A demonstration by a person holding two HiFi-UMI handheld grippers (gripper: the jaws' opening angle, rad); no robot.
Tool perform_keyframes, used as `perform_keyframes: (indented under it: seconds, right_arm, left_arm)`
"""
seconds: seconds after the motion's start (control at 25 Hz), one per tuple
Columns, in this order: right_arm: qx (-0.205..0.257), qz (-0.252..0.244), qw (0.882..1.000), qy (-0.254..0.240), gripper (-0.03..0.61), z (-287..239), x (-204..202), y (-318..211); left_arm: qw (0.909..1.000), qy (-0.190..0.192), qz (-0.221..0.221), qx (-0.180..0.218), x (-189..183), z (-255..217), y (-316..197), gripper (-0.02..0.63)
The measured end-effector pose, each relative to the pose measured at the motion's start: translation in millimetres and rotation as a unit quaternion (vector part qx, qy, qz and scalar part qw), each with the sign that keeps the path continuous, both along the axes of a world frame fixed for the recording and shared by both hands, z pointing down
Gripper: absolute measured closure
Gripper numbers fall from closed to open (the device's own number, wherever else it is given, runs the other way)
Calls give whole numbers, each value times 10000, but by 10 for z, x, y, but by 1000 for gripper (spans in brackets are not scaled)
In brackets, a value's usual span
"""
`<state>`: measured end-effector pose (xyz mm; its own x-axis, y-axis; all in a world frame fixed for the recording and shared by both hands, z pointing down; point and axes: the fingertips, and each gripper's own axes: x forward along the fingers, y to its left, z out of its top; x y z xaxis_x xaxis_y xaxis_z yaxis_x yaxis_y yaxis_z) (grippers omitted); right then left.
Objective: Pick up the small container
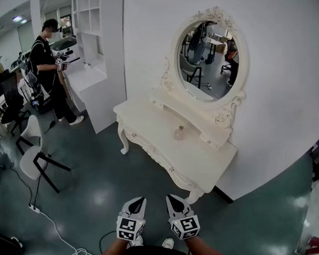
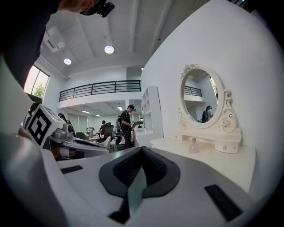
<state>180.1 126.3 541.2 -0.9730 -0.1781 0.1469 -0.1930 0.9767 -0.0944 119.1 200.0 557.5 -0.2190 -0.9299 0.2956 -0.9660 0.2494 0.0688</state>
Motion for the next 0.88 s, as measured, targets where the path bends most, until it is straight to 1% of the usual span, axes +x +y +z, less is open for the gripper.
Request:
perform_keyframes:
  seconds: [0.2,0.4,0.68,0.88]
  right_arm:
    - [116,51,9999,-74,575,-131,169,-96]
    - [175,110,9997,-122,574,-193,247,-112]
    - [95,173,9996,-202,574,-216,264,-34]
    - [127,76,9996,-252,574,-264,194,62]
  left_arm:
    - [10000,-41,-52,31,148,-49,-61,607]
    - [9999,-48,-85,34,204,-69,-40,607]
    - [9999,5,-119,44,185,-50,54,607]
    - [9998,-14,-166,111,102,-71,120,607]
